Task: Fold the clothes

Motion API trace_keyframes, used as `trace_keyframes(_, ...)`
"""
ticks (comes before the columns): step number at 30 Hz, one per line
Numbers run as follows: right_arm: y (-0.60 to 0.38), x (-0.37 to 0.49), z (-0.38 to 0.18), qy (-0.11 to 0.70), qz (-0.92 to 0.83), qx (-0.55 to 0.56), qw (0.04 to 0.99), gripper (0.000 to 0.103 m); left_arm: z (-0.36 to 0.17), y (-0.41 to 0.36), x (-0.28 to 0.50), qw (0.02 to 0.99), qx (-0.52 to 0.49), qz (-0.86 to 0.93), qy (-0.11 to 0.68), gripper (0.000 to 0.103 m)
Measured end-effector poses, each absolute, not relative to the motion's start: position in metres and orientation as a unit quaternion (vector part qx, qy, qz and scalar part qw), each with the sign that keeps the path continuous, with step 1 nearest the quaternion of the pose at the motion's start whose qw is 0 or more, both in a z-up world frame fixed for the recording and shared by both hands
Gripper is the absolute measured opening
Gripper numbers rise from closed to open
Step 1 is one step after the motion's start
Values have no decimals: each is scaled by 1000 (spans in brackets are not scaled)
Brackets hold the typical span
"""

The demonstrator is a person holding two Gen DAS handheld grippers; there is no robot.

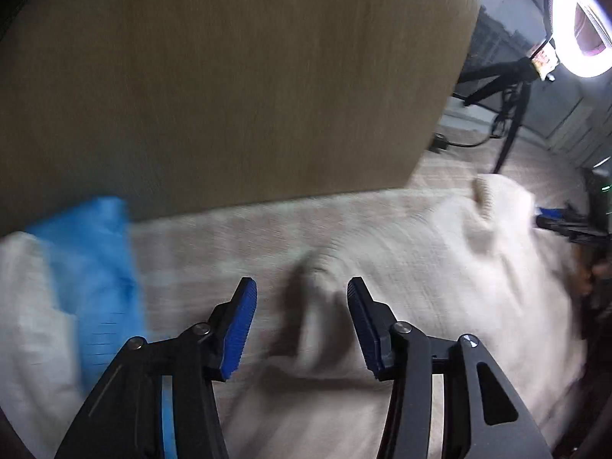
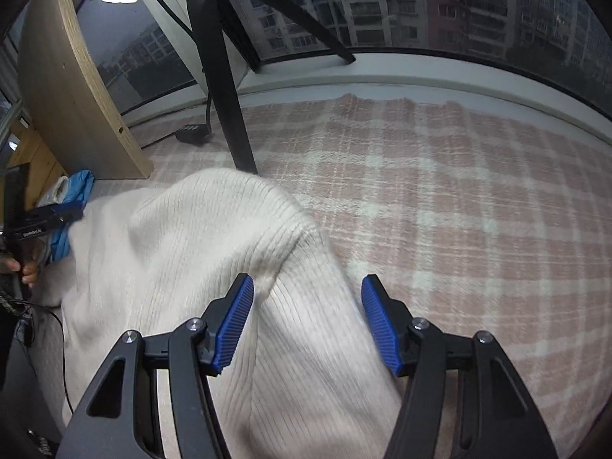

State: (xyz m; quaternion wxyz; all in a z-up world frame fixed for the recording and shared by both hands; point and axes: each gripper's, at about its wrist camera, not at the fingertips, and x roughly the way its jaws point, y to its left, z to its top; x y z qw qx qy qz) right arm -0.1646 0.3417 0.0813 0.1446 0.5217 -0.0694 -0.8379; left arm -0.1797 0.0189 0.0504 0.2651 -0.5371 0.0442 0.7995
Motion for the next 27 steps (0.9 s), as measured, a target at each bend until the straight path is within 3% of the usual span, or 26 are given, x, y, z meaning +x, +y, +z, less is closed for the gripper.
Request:
trace_keyframes(2, 338, -166, 80, -64, -841, 517, 147, 48, 46, 25, -178, 274, -539, 795, 47, 6)
trace_keyframes(3, 336, -166, 79, -66, -839, 518, 152, 18, 47, 29, -174, 277, -534, 797, 51, 6)
trace_keyframes(4, 335, -165, 81, -67, -841, 515, 155, 10, 51, 31, -170, 275, -522, 806, 58, 6)
trace_keyframes(6, 334, -159, 91, -64, -851, 498, 155, 5, 73, 31, -160, 266, -480, 834, 60, 5)
trace_keyframes(9, 343, -160, 88, -57, -852, 502, 133, 4, 105, 26, -143, 249, -406, 878, 57, 5)
trace_keyframes(13, 355, -162, 81, -47, -851, 514, 99, 4, 69, 34, -161, 223, -457, 857, 84, 6)
trace_keyframes(17, 357, -165, 79, -44, -854, 512, 85, 9, 63, 25, -170, 214, -479, 850, 52, 11)
trace_keyframes(19, 360, -164, 88, -62, -855, 507, 86, 15, 84, 16, -165, 213, -462, 860, 51, 11)
trace_keyframes(27, 410, -115, 178, -188, -876, 421, 138, 15, 175, -53, -110, 242, -417, 876, 11, 11)
